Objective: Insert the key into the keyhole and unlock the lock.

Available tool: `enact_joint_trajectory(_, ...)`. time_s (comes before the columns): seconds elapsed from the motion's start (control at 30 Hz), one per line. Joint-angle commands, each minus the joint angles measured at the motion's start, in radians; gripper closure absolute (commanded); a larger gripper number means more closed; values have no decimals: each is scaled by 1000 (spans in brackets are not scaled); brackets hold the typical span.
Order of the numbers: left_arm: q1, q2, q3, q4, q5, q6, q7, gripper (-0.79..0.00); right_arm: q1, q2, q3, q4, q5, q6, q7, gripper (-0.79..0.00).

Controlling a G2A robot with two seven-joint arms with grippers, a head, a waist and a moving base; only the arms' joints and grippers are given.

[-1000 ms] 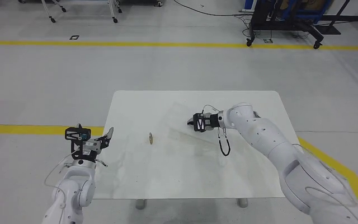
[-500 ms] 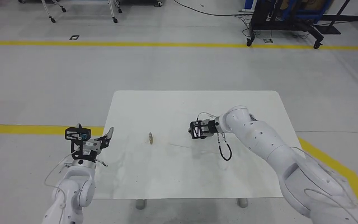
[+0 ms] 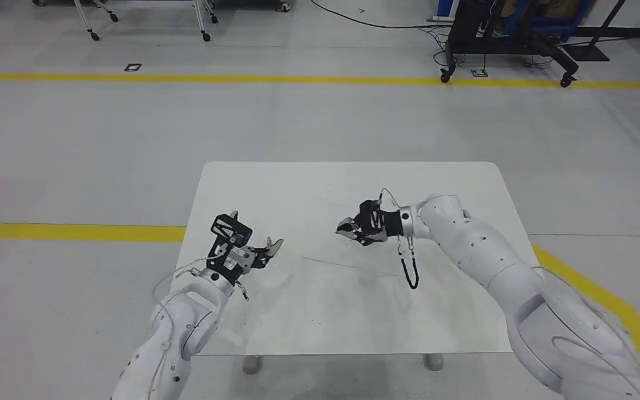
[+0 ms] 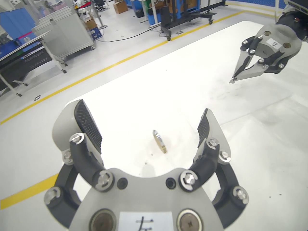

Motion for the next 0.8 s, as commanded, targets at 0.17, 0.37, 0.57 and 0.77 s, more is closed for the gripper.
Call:
enact_joint_trajectory(0.17,2,0,-2,-2,2,4,-2,-785,2,9,14,35,93,-15,43,0)
enact_joint_trajectory(0.37,5,2,76,4,191,-25,39,-785,-23,8,26,12,133,4,58,0)
enact_joint_trajectory(0.57,-15,0,113,38,30,-222,52,-785,-96,24,47,-77,329,-17,44,0)
enact_joint_trajectory(0.77,-56,-6,122,72,-206,-336,49,-714,-111,75,-78,-199,520,-17,44,0)
